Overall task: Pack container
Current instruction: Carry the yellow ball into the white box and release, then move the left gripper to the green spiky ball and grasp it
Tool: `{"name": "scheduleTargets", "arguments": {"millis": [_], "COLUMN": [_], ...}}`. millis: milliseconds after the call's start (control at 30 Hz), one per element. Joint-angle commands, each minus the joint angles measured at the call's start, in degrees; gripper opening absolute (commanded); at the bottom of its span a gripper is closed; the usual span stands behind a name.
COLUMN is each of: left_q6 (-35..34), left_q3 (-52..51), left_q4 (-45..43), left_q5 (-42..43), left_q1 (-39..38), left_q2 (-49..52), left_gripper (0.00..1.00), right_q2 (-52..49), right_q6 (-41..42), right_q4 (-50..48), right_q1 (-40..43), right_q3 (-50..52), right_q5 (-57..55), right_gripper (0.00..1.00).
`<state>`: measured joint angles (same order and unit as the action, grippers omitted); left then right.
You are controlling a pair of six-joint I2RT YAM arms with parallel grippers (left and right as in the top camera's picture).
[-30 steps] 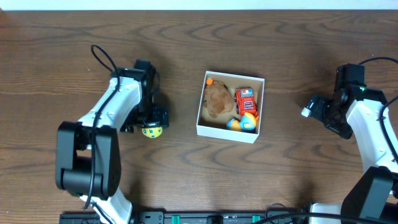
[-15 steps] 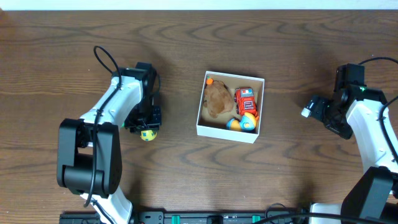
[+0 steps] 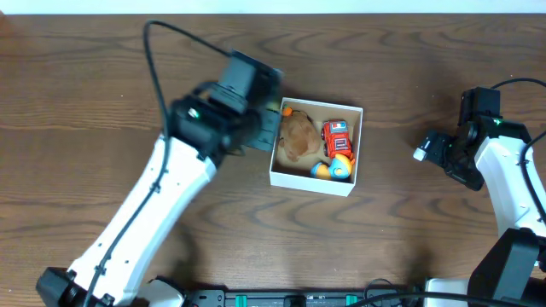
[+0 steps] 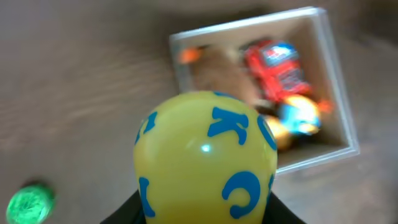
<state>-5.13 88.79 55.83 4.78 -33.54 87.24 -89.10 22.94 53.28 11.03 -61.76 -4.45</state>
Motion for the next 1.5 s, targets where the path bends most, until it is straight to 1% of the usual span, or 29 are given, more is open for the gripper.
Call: {"name": "scheduleTargets", "arguments": {"millis": [0,100,233,300,333,367,400,433,567,667,767,800,900,967,1033,1067,1167,1267,1367,1467], "left_q6": [3.5,3.4,3.4,3.4,3.4,3.4,3.4,3.4,3.4,1.8,-1.3,-2.6,-5.5,-8.0,-9.7,-10.0,-10.0,-8.9,-7.1,-7.0], "left_q3": [-0.5,-0.5,-0.5,-0.5,-0.5,-0.5,-0.5,-0.5,-0.1,0.7,0.8,0.8,0.8,0.7,0.3,0.0,-1.7,-4.9,-8.5,-11.5], "left_q4": [-0.4,-0.2,1.1,1.5,1.8,1.9,2.1,2.2,2.4,4.0,6.6,7.5,9.6,10.3,10.6,10.6,10.3,8.6,5.5,2.9], "left_q5": [-0.3,-0.3,-0.3,-0.2,-0.3,-0.3,-0.3,-0.3,-2.1,-7.1,-13.3,-14.8,-16.0,-15.9,-14.4,-12.2,-5.7,-2.9,0.4,2.2], "left_q1": [-3.4,-5.0,-5.0,-5.0,-5.0,-5.0,-5.0,-5.0,-4.9,-4.7,-3.0,-1.8,4.8,11.1,17.8,21.7,31.3,37.8,41.4,43.2], "left_q2": [4.0,7.9,13.3,15.3,16.2,16.8,17.2,17.2,15.6,11.8,5.7,3.7,-2.3,-5.1,-6.5,-6.7,-5.2,-1.8,2.5,7.4], "left_gripper": [0.36,0.36,0.37,0.49,0.56,0.66,0.74,0.79,0.88,0.92,0.94,0.99,0.98,0.98,0.98,0.98,0.98,0.98,0.98,0.98], "right_q2": [0.3,0.3,0.3,0.3,0.3,0.3,0.3,0.3,0.3,0.3,0.3,0.3,0.3,0.3,0.3,0.3,0.3,0.3,0.3,0.3], "right_q6": [-0.8,-0.8,-0.8,-0.8,-0.8,-0.8,-0.8,-0.8,-0.9,-1.2,-1.4,-1.4,-1.4,-1.4,-1.4,-1.4,-1.4,-1.4,-1.4,-1.4], "right_q4": [0.1,0.2,0.3,0.3,0.3,0.3,0.3,0.3,0.3,0.3,0.3,0.3,0.3,0.3,0.3,0.3,0.3,0.3,0.3,0.3], "right_q1": [0.3,0.3,0.3,0.3,0.3,0.3,0.3,0.3,0.3,0.3,0.3,0.3,0.3,0.3,0.3,0.3,0.3,0.3,0.3,0.3], "right_q3": [-0.3,-0.3,-0.3,-0.3,-0.3,-0.3,-0.3,-0.3,-0.4,-0.3,-0.3,-0.3,-0.3,-0.3,-0.3,-0.3,-0.3,-0.4,-0.3,-0.3], "right_q5": [0.2,0.2,0.2,0.2,0.2,0.2,0.2,0.2,0.2,0.2,0.2,0.2,0.2,0.2,0.2,0.2,0.2,0.2,0.2,0.2], "right_gripper": [0.99,0.99,0.99,0.99,0.99,0.99,0.99,0.99,0.99,0.99,0.99,0.99,0.99,0.99,0.99,0.99,0.99,0.99,0.99,0.99]}}
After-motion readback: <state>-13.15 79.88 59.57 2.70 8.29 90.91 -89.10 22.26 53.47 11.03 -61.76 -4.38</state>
